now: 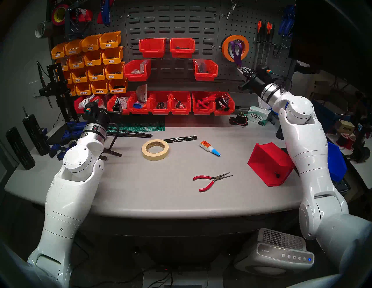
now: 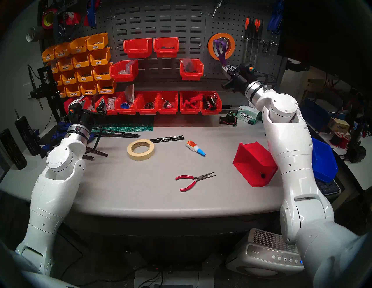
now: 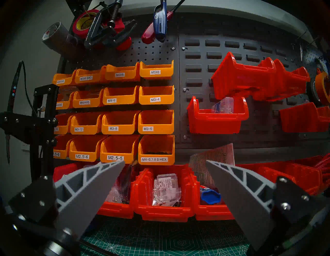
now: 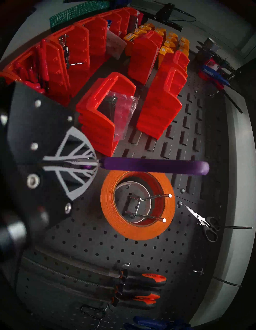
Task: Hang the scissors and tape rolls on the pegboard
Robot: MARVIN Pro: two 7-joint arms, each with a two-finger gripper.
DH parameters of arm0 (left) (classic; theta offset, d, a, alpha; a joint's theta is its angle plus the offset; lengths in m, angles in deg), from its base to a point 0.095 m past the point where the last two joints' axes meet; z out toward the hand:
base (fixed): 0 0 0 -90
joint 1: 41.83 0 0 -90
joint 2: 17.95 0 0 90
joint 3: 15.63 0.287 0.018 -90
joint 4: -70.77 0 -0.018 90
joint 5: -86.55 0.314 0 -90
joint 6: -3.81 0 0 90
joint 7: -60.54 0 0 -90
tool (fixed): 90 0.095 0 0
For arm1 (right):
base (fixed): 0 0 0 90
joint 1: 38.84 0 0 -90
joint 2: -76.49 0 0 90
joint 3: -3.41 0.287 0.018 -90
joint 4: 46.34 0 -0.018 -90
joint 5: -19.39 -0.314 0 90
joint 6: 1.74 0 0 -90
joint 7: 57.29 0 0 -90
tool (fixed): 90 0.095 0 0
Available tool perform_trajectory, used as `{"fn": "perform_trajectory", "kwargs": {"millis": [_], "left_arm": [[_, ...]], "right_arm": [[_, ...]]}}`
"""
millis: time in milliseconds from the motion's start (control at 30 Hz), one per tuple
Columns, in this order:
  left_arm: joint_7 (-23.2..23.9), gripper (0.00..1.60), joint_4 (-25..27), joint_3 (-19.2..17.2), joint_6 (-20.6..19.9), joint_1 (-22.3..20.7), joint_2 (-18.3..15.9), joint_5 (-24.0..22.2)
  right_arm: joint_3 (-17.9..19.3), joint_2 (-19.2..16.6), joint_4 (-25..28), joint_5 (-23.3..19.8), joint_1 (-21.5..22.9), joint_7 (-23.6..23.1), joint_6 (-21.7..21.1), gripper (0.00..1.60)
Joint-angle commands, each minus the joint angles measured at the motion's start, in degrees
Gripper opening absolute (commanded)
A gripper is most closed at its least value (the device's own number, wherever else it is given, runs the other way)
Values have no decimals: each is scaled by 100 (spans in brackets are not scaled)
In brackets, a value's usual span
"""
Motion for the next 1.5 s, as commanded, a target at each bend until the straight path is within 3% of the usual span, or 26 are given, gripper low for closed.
{"fn": "perform_trajectory", "kwargs": {"millis": [0, 367, 767, 1467], "left_arm": [[-11, 160, 163, -72, 68, -169, -11, -9], [-11, 160, 163, -72, 69, -169, -10, -9], [-12, 160, 163, -72, 69, -169, -10, -9], [-13, 160, 166, -74, 71, -170, -7, -10]], "right_arm": [[50, -28, -117, -74, 600, -157, 72, 0], [71, -114, -454, -54, 816, -448, 193, 0], [168, -269, -216, -104, 704, -798, 346, 0], [441, -207, -432, -279, 872, -880, 269, 0]]}}
